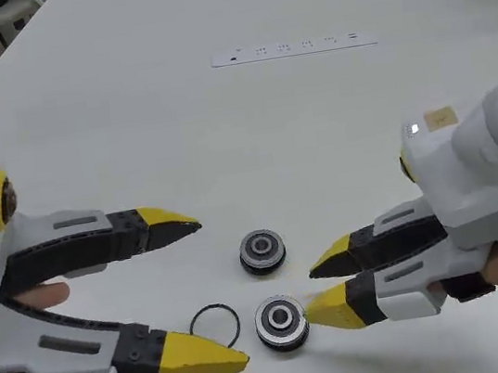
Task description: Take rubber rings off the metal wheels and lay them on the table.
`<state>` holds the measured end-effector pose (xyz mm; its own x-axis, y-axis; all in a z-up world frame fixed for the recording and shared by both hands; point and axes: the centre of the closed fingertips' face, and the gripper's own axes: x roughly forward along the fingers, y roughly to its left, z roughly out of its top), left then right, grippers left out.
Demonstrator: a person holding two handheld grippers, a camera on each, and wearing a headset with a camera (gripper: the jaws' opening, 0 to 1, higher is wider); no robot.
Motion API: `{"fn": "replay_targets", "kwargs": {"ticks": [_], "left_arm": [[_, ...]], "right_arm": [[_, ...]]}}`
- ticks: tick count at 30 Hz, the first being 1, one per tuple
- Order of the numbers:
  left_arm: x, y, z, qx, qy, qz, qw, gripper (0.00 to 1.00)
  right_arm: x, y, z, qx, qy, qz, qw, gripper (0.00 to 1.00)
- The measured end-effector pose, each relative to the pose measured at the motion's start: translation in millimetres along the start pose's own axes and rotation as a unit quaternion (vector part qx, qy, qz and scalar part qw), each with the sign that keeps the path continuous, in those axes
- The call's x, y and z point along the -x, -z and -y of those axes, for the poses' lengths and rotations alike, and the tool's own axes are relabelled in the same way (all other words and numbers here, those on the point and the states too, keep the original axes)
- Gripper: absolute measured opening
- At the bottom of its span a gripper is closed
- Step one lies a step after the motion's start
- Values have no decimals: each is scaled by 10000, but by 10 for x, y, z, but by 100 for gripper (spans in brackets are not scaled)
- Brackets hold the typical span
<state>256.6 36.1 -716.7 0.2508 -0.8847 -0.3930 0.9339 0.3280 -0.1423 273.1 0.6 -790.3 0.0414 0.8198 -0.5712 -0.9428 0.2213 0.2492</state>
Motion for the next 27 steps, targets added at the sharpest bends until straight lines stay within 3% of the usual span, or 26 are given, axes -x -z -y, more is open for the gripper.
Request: {"fn": "replay_targets", "kwargs": {"ticks": [11,15,24,27], "left_arm": [[-265,42,-59,-284,-23,-62,9996,48],[-337,129,-26,-482,122,-216,9985,42],[-507,405,-41,-538,171,-574,9968,32],[-527,440,-7,-611,204,-646,9958,29]], "right_arm": [[-76,61,-74,146,-113,-63,9998,23],[-93,76,-86,194,-113,-75,9997,23],[-141,127,-91,360,-82,-186,9991,21],[-153,154,-76,440,-27,-244,9987,20]]}}
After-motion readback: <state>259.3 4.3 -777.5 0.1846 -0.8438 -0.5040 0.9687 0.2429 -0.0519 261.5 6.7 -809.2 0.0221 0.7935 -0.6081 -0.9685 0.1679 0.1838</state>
